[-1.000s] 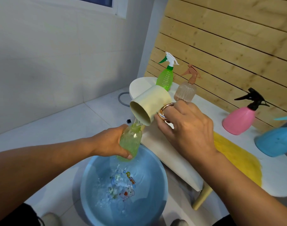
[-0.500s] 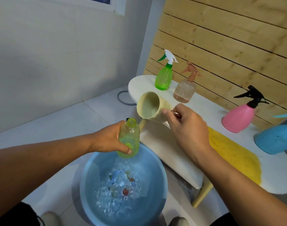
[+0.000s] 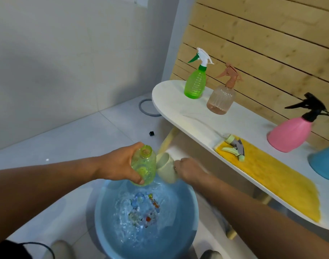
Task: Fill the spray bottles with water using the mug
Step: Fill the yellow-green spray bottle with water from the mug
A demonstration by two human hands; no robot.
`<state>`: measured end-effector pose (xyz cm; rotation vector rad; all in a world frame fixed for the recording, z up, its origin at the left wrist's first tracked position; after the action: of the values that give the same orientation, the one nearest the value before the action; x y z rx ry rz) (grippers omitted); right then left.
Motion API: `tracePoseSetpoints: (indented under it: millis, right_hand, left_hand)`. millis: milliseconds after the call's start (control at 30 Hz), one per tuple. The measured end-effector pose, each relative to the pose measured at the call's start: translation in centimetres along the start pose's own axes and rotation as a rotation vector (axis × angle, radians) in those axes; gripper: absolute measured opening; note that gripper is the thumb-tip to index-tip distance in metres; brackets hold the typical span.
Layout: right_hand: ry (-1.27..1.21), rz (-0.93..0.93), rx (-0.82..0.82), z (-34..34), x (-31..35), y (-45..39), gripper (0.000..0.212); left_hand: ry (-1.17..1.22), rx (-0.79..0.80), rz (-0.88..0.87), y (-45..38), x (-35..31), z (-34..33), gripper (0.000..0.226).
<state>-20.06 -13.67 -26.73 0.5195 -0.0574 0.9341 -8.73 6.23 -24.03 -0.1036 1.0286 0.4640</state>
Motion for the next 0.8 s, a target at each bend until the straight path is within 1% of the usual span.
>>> tracePoseSetpoints:
  millis: [100, 200, 267, 400, 467, 600, 800]
  right_hand:
    - [0.099, 0.000, 0.084, -3.8, -0.5, -2.2, 0.033]
    - [-0.011, -0.088, 0.132, -6.4, -1.8, -3.0, 0.039]
    - [-0.026, -0.111, 0.149, -7.7, -2.5, -3.4, 0.037]
    - [0.083, -0.116, 0.133, -10.2, -4.2, -3.7, 0.023]
    - [0.172, -0.101, 0.107, -10.9, -4.5, -4.0, 0.025]
    - [0.230, -0.059, 0.116, -12.9, -4.3, -4.3, 0.031]
    - [0.383, -0.020, 0.135, -15.5, -3.9, -5.3, 0.031]
  left_hand:
    - [-0.019, -0.036, -0.009, 0.1, 0.6, 0.1, 0.067]
    - [-0.043, -0.068, -0.024, 0.1, 0.8, 0.2, 0.069]
    - [-0.058, -0.085, -0.024, -0.2, 1.2, 0.3, 0.071]
    - [-0.079, -0.080, -0.006, -0.4, 1.7, -0.2, 0.074]
    - [-0.086, -0.066, -0.002, -0.6, 2.1, -0.5, 0.074]
    - [-0.077, -0.052, 0.017, -1.2, 2.9, -0.8, 0.076]
    - [-0.099, -0.050, 0.009, -1.9, 3.5, -0.6, 0.074]
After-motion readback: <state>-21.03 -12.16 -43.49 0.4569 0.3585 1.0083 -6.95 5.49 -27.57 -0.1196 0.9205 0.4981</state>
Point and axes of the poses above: each hand's wrist, its own y-axis away from the middle knuckle, its own z-axis out of the back of the hand, x = y × z, the point moved 6 cm from there along -y, towards the middle knuckle, and after that the axes turned 4 degrees about y, right-handed, at the moved point
